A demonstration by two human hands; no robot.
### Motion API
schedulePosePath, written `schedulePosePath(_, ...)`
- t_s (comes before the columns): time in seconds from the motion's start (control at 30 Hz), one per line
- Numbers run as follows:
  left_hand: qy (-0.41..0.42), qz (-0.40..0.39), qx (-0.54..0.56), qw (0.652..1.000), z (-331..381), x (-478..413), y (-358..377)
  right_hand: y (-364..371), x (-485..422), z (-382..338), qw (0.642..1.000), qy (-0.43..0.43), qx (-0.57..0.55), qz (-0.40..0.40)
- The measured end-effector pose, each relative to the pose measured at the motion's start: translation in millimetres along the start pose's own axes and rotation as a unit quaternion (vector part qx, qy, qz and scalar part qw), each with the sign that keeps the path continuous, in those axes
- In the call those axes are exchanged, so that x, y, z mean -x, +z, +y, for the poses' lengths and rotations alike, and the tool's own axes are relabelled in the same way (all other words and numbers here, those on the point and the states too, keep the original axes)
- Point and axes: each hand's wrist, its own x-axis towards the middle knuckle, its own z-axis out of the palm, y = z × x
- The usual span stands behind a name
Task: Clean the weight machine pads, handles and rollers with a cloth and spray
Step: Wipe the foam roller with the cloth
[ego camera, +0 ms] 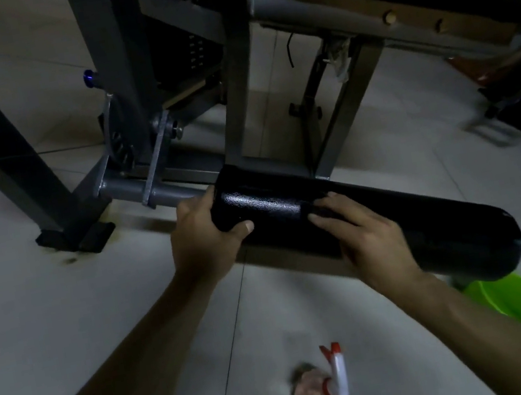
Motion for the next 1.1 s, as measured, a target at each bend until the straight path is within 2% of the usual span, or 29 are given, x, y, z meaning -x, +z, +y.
schedulePosePath(0.1, 0.045, 0.041, -0.088, 0.994, 11.3, 3.1, 8.5, -6.2, 24.8, 8.3, 0.994, 0.105, -0.013, 0.027)
schedulePosePath(0.17, 0.078, 0.044, -0.156, 0.984, 18.8, 4.3, 12.9, 5.3, 13.3, -17.0, 0.99, 0.128, -0.041, 0.041)
schedulePosePath(0.3, 0.194, -0.009, -0.205, 0.959, 33.5, 12.0, 37.4, 26.5, -33.0, -54.6, 0.996, 0.049, -0.075, 0.006)
schedulePosePath(0.37, 0.21, -0.031, -0.209, 0.955, 39.8, 15.3, 47.7, 19.4, -37.6, -43.4, 0.998, 0.006, -0.055, -0.012)
schedulePosePath(0.43, 0.222, -0.044, -0.219, 0.949, 45.1, 17.5, 55.9, 4.7, -19.1, -17.8, 1.0, 0.004, -0.02, -0.01)
schedulePosePath(0.63, 0.272, -0.131, -0.246, 0.921, 83.2, 11.0, 91.9, -46.0, 82.2, 77.1, 0.982, 0.189, 0.011, 0.022)
schedulePosePath(0.77, 0.274, -0.12, -0.283, 0.911, 95.8, 15.5, 112.6, -50.4, 98.7, 82.1, 0.951, 0.298, -0.006, 0.082)
schedulePosePath(0.83, 0.27, -0.106, -0.291, 0.912, 95.6, 16.0, 114.6, -32.6, 75.4, 57.7, 0.953, 0.285, -0.032, 0.094)
schedulePosePath(0.97, 0.258, -0.1, -0.295, 0.915, 98.0, 16.1, 114.4, -6.3, 30.5, 15.2, 0.983, 0.169, -0.049, 0.047)
schedulePosePath(1.03, 0.253, -0.104, -0.303, 0.913, 100.6, 14.7, 112.5, -10.9, 35.5, 29.7, 0.99, 0.133, -0.035, 0.04)
schedulePosePath(1.1, 0.245, -0.11, -0.308, 0.913, 103.4, 13.5, 110.3, -22.9, 65.9, 59.1, 0.987, 0.15, -0.028, 0.04)
